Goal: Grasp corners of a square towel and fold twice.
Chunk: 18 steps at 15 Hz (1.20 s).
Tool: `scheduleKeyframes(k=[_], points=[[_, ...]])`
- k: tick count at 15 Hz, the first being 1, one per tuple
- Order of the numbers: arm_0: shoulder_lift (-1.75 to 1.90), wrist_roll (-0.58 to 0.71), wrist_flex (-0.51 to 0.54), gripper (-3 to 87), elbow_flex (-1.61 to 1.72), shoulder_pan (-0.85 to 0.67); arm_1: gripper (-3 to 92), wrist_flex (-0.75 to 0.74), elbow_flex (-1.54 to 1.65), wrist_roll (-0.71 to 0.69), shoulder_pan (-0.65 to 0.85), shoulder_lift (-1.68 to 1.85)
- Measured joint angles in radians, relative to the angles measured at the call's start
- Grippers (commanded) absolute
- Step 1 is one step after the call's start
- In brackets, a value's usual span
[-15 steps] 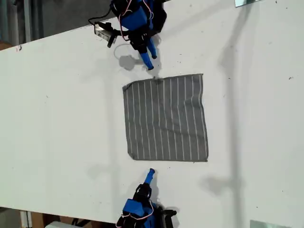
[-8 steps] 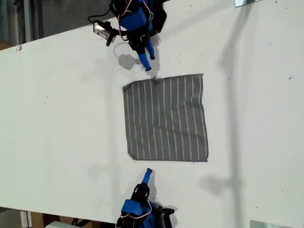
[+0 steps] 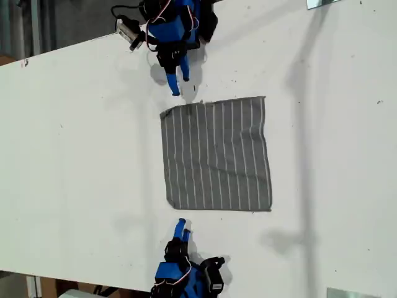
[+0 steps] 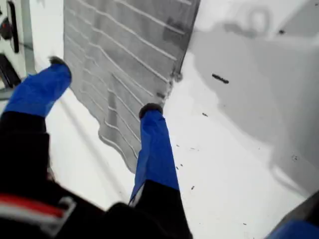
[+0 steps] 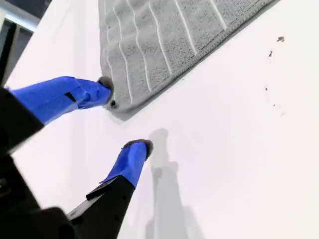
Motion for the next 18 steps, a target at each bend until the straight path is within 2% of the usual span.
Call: scheduleKeyframes(k=[2,4,6,7,8,9,10,11,13,15,18], points=[[0.0,-0.121,0.0,23.0,0.0,-0.006,32.1,0.002,0.0,-0.012,-0.006,0.0],[0.0,-0.187,0.014,22.2,0.0,-0.012,15.7,0.003,0.0,-0.107,0.021,0.0],[0.0,-0.206,0.008,18.5,0.0,-0.029,19.8,0.005,0.0,-0.213,0.186,0.0],[0.0,-0.268,0.008,22.3,0.0,-0.021,27.2,0.006,-0.003,-0.225,0.212,0.0],[0.0,-0.308,0.008,22.5,0.0,-0.008,27.2,-0.003,-0.005,-0.249,0.187,0.0],[0.0,-0.341,0.003,20.3,0.0,0.02,29.9,-0.103,-0.005,-0.318,0.143,-0.012],[-0.002,-0.337,-0.015,20.2,0.002,0.035,32.7,-0.252,-0.014,-0.364,0.117,-0.104],[-0.002,-0.288,-0.058,19.9,0.008,0.035,32.3,-0.295,-0.127,-0.399,0.106,-0.307],[-0.002,-0.224,-0.061,19.3,0.003,0.038,32.7,-0.284,-0.517,-0.426,-0.011,-0.839],[-0.025,-0.236,0.006,18.9,-0.118,0.158,34.5,-0.247,-0.683,-0.41,-0.126,-1.204],[-0.46,-0.172,-0.014,19.6,-0.403,0.195,34.7,0.009,-0.971,-0.261,-0.364,-1.646]])
